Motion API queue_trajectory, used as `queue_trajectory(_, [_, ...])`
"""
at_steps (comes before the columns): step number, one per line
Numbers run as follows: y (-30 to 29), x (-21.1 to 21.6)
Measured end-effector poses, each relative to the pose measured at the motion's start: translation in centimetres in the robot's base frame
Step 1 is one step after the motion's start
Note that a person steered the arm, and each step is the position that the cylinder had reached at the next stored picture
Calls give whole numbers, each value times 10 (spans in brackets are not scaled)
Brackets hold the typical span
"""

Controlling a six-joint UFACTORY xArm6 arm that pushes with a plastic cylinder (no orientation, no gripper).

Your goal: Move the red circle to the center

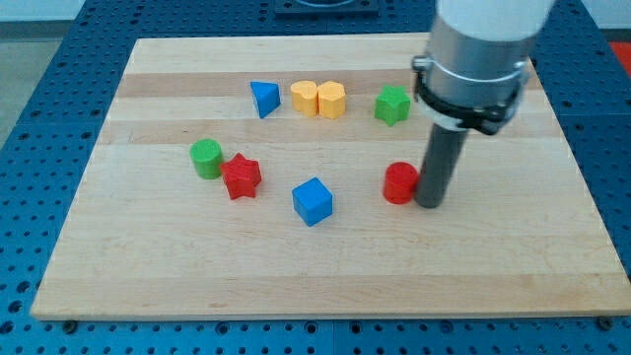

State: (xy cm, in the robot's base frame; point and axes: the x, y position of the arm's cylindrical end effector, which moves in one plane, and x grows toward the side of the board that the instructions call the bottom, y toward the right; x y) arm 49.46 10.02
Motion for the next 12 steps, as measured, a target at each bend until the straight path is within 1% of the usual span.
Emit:
queue_trajectory(1, [-33,-11])
queue_trajectory(4, [-71,-11])
queue_trajectory(7, [-76,-6])
queue_trajectory(8, [-76,-14])
queue_trajectory(10, [-76,-56])
queue_trajectory(12, [-76,-72])
